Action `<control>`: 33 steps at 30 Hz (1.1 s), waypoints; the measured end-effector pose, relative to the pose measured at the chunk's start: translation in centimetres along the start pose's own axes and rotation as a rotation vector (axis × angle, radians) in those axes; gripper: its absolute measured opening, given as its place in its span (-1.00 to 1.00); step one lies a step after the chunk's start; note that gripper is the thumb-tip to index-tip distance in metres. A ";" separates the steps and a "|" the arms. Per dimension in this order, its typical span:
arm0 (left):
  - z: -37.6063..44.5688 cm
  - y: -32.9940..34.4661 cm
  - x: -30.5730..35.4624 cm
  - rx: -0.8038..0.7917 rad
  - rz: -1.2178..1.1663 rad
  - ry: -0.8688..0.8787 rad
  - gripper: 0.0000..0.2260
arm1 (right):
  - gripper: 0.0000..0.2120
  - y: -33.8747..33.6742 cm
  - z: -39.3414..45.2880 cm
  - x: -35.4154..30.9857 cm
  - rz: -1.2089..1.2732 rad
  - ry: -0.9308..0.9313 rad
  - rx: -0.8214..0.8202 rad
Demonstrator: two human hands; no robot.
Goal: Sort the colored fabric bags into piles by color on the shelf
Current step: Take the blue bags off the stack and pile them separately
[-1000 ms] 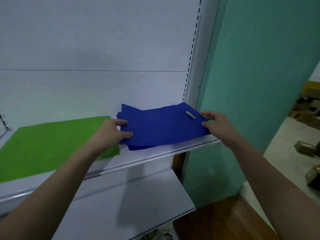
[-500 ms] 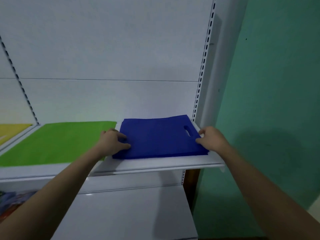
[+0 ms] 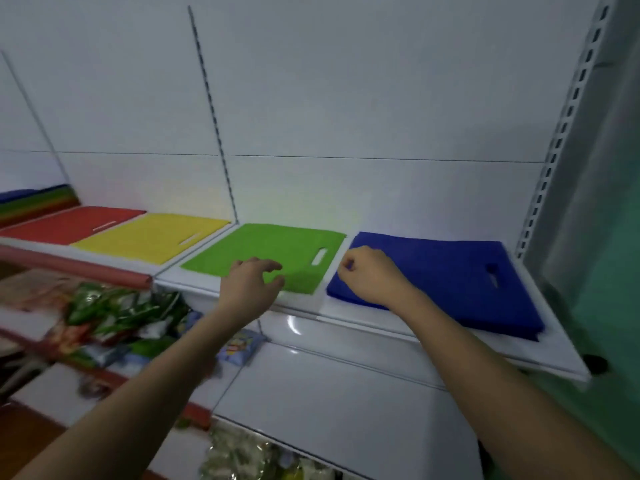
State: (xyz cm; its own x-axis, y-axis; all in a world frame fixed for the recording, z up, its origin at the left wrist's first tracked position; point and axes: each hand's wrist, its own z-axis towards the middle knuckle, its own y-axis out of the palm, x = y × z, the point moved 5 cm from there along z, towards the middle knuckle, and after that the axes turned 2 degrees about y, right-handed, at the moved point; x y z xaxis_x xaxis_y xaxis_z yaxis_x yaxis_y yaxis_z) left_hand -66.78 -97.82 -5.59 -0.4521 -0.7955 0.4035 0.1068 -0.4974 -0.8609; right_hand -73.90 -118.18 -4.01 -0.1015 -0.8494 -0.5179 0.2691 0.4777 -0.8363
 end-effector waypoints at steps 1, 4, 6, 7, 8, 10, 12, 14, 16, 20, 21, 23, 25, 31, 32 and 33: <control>-0.8 -1.1 -1.6 0.013 0.018 -0.039 -0.71 | -0.80 1.7 0.7 -2.1 0.006 -0.050 -0.022; -2.5 -5.0 -6.8 0.020 0.065 -0.137 -0.69 | -0.76 6.0 2.2 -9.1 0.031 -0.193 -0.092; -3.7 -7.8 -10.3 0.004 0.074 -0.207 -0.67 | -0.72 8.4 2.7 -13.8 0.049 -0.282 -0.131; -4.3 -9.1 -12.0 -0.006 0.077 -0.233 -0.67 | -0.71 9.6 2.8 -16.0 0.051 -0.320 -0.159; -4.9 -10.4 -13.5 -0.012 0.095 -0.258 -0.67 | -0.69 10.8 2.9 -18.1 0.044 -0.354 -0.192; -6.2 -12.9 -16.5 -0.019 0.174 -0.296 -0.70 | -0.66 13.1 3.0 -22.2 0.024 -0.409 -0.257; -7.4 -15.1 -19.6 -0.040 0.244 -0.347 -0.71 | -0.64 15.3 3.0 -26.1 0.027 -0.451 -0.310; -8.8 -17.1 -23.1 -0.069 0.316 -0.418 -0.69 | -0.64 17.7 3.3 -29.9 0.033 -0.475 -0.338; -10.0 -19.0 -27.3 -0.070 0.329 -0.455 -0.65 | -0.67 20.5 3.6 -33.7 0.018 -0.499 -0.353; -12.4 -23.0 -35.5 0.026 0.264 -0.539 -0.67 | -0.69 25.5 3.7 -41.4 -0.046 -0.548 -0.389; -12.8 -24.0 -37.2 0.043 0.279 -0.552 -0.68 | -0.69 26.4 3.6 -43.2 -0.046 -0.557 -0.395; -13.6 -25.8 -40.5 0.065 0.284 -0.589 -0.70 | -0.69 27.9 3.6 -46.6 -0.037 -0.574 -0.397; -14.0 -27.5 -43.3 0.087 0.261 -0.621 -0.72 | -0.67 29.5 3.8 -49.9 -0.028 -0.596 -0.403; -13.3 -31.7 -51.1 0.154 0.251 -0.699 -0.74 | -0.72 34.8 6.2 -59.0 0.015 -0.653 -0.442; -13.0 -32.1 -52.7 0.162 0.246 -0.711 -0.74 | -0.73 36.1 6.9 -60.5 0.008 -0.676 -0.447; -12.8 -32.3 -53.7 0.164 0.241 -0.713 -0.74 | -0.73 37.0 7.4 -61.5 0.001 -0.693 -0.447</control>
State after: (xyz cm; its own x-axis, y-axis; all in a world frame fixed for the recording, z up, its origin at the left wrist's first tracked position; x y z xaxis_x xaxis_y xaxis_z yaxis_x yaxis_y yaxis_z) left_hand -57.28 -34.60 -3.44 0.2745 -0.8914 0.3605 0.2854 -0.2825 -0.9158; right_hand -50.64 -49.89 -1.77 0.5519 -0.7248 -0.4124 -0.1529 0.3982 -0.9045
